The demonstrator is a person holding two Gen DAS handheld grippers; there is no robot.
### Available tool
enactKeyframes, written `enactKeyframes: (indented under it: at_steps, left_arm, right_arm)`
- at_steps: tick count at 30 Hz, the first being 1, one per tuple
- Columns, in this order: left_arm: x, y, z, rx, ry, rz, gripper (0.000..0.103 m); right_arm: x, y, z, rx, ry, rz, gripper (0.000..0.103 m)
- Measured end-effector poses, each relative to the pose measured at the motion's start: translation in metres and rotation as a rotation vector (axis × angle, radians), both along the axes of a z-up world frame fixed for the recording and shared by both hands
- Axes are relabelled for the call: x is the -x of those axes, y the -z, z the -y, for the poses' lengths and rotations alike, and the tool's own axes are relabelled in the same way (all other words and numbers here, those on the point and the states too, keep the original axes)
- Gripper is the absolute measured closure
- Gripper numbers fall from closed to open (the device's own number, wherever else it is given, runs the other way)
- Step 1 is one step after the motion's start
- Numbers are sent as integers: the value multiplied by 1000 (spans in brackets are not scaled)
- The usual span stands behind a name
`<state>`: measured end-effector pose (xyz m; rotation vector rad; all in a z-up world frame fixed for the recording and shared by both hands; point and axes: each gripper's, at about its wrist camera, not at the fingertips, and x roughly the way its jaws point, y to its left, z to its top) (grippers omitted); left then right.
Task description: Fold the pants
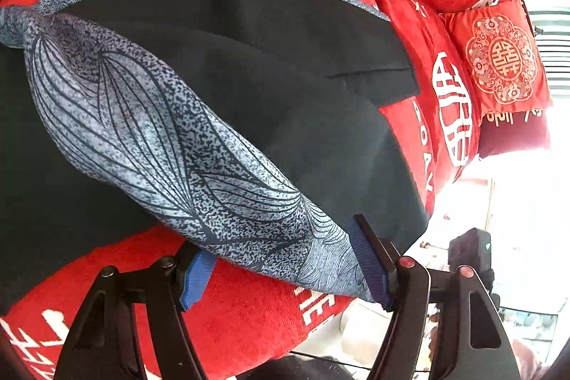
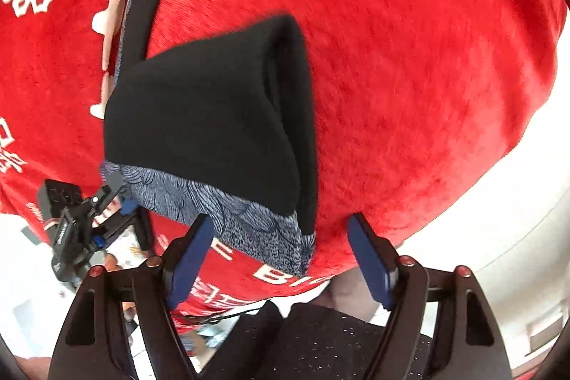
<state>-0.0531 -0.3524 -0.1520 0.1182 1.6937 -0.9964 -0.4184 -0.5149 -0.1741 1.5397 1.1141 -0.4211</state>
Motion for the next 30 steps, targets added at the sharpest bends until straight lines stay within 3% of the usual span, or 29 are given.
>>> enactKeyframes:
  at_steps: [2, 3, 5, 7, 11, 16, 20, 23, 25, 26, 27, 28, 30]
  left_arm:
    - [3, 2, 0, 13, 0, 9, 30]
    - [3, 2, 1, 19, 0, 14, 30]
    - [4, 0, 0, 24, -4, 22, 30]
    - [2, -7, -3, 41, -19, 14, 31]
    - [-5, -25, 3, 79, -71, -15, 30]
    - [-26, -55, 27, 122, -150, 20, 30]
    - [-62, -66, 71, 137, -201, 100, 30]
    - [-93, -62, 99, 118, -238, 171, 30]
    - [-113, -60, 112, 97, -269, 210, 30]
    - [-124, -61, 117, 91, -285, 232, 30]
    - [-131, -63, 120, 86, -294, 252, 30]
    - [-137, -66, 121, 81, -301, 275, 30]
    - [-143, -72, 117, 65, -301, 313, 30]
  right_arm:
    - [3, 2, -5, 4, 22, 35, 26]
    - [5, 2, -6, -4, 34, 54, 42]
    - [12, 4, -7, -20, 51, 71, 86]
    - [13, -1, -7, -37, 85, 132, 87]
    - [-9, -29, 5, -41, 81, 241, 87]
    - [-61, -84, 67, -7, 66, 426, 87]
    - [-117, -102, 131, 43, 5, 455, 87]
    - [-153, -96, 186, 76, -14, 432, 85]
    - [-176, -78, 218, 88, -42, 342, 78]
    - [-189, -75, 228, 96, -61, 306, 64]
    - [-200, -67, 236, 110, -94, 258, 40]
    - [-208, -67, 242, 138, -119, 231, 31]
    - [-212, -73, 248, 203, -150, 222, 29]
